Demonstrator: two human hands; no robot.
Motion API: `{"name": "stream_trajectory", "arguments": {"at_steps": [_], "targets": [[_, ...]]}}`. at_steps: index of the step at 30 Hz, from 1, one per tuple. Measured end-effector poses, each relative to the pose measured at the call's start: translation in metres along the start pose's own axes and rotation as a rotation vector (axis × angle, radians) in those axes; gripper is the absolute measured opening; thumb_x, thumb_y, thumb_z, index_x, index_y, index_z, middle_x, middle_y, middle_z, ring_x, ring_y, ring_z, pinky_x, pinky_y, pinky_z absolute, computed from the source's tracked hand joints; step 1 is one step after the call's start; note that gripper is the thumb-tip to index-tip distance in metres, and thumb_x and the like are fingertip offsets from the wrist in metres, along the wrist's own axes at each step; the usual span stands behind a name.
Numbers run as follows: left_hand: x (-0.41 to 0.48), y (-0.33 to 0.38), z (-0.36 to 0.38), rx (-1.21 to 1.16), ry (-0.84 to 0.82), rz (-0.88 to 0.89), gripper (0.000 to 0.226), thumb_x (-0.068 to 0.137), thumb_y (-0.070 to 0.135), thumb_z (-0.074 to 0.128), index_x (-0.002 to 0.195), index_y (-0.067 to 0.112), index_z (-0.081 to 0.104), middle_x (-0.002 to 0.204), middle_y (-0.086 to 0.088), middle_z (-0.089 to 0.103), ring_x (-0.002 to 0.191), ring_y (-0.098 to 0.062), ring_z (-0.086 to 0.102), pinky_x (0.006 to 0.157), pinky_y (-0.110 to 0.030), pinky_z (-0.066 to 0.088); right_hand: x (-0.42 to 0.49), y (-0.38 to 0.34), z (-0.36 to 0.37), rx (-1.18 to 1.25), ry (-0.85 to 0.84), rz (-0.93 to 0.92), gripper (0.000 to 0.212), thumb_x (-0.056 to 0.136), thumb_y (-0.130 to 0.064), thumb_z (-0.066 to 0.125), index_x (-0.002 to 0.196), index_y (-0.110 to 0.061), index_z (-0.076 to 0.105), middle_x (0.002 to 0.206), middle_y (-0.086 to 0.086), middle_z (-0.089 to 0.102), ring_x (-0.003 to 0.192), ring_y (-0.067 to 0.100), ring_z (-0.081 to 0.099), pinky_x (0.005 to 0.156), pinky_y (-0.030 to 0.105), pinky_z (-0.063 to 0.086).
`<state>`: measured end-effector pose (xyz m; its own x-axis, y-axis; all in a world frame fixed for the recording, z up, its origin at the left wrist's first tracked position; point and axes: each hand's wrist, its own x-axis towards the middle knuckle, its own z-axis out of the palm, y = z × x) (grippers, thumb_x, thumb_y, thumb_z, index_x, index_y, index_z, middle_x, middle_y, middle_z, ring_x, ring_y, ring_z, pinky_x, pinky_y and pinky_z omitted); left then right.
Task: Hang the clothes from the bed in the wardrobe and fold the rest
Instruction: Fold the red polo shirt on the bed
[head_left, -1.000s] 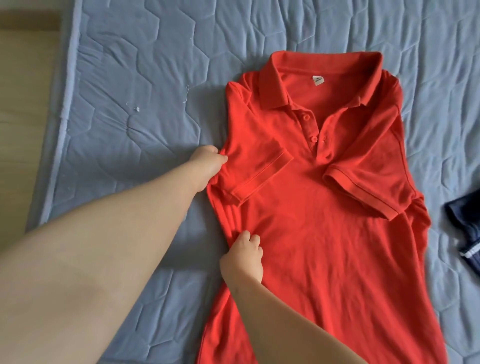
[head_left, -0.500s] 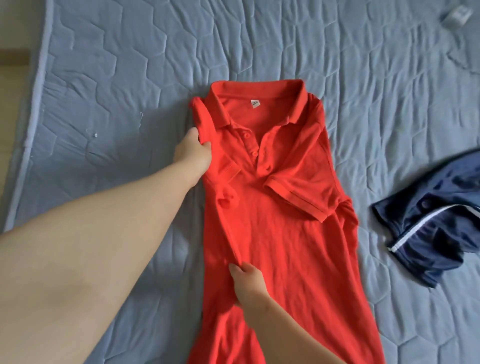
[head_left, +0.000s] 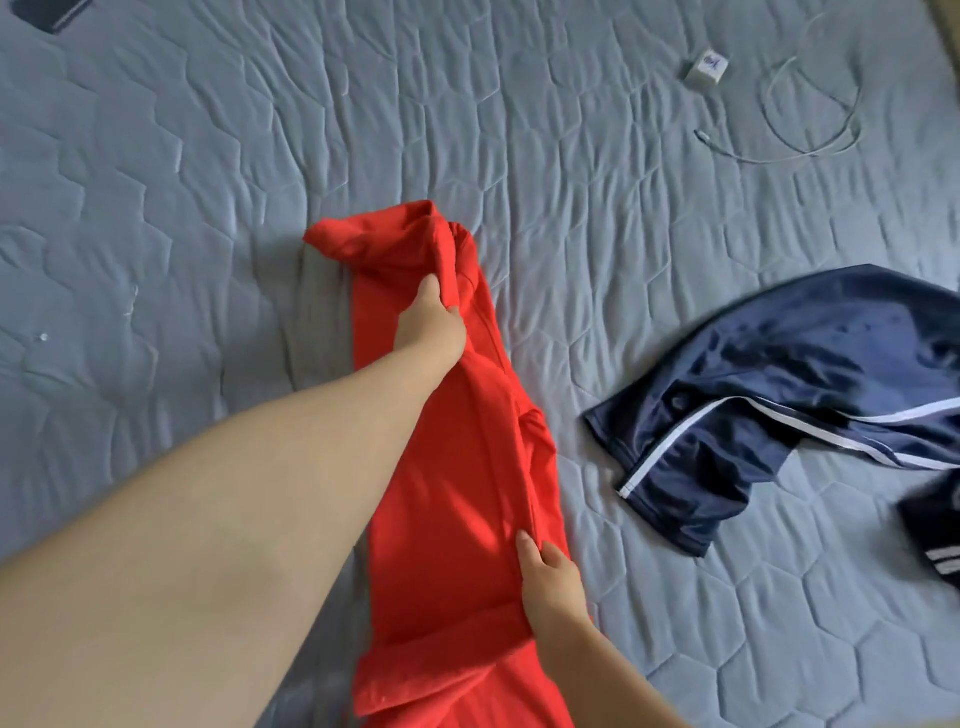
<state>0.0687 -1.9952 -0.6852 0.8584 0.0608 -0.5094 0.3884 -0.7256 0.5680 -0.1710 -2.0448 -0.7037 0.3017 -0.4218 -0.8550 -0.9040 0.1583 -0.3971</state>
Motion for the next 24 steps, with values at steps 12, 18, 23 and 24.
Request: {"name": "stream_trajectory", "arguments": {"at_steps": [12, 18, 23, 24], "targets": [[-0.083, -0.095, 0.015, 0.064, -0.096, 0.253, 0.043, 0.086, 0.006, 0.057, 0.127, 0.014, 0.052, 0.127, -0.007, 0.051, 0.111, -0.021, 0.052, 0.094, -0.02, 0.034, 0.006, 0.04, -0.006, -0.144, -0.208, 0.124, 0.019, 0.076, -0.009, 0.059, 0.069, -0.015, 0.043, 0.063, 0.002, 0.049, 0.062, 0.02, 0.047, 0.054, 0.028, 0.033], [-0.135, -0.168, 0.005, 0.178, -0.374, -0.186, 0.041, 0.085, 0.035, 0.063, 0.122, 0.021, 0.052, 0.107, 0.001, 0.06, 0.095, -0.017, 0.058, 0.081, -0.024, 0.043, 0.004, 0.057, -0.007, -0.159, -0.092, 0.081, 0.022, 0.077, 0.0, 0.044, 0.068, -0.02, 0.045, 0.073, 0.009, 0.055, 0.075, 0.025, 0.053, 0.063, 0.035, 0.037], [-0.185, -0.201, -0.003, 0.649, -0.661, 0.09, 0.05, 0.069, 0.064, 0.062, 0.11, 0.037, 0.052, 0.107, 0.011, 0.059, 0.106, -0.016, 0.052, 0.076, -0.027, 0.036, -0.009, 0.075, -0.01, -0.173, -0.08, 0.018, 0.013, 0.082, -0.015, 0.052, 0.073, -0.022, 0.048, 0.071, 0.001, 0.055, 0.072, 0.023, 0.053, 0.061, 0.033, 0.038], [-0.192, -0.203, -0.002, 0.716, -0.645, 0.156, 0.041, 0.071, 0.058, 0.062, 0.103, 0.034, 0.052, 0.107, 0.007, 0.06, 0.107, -0.019, 0.051, 0.074, -0.029, 0.035, -0.012, 0.079, -0.011, -0.187, -0.08, 0.005, 0.012, 0.083, -0.016, 0.052, 0.073, -0.022, 0.048, 0.068, -0.001, 0.054, 0.069, 0.022, 0.051, 0.06, 0.032, 0.037]]}}
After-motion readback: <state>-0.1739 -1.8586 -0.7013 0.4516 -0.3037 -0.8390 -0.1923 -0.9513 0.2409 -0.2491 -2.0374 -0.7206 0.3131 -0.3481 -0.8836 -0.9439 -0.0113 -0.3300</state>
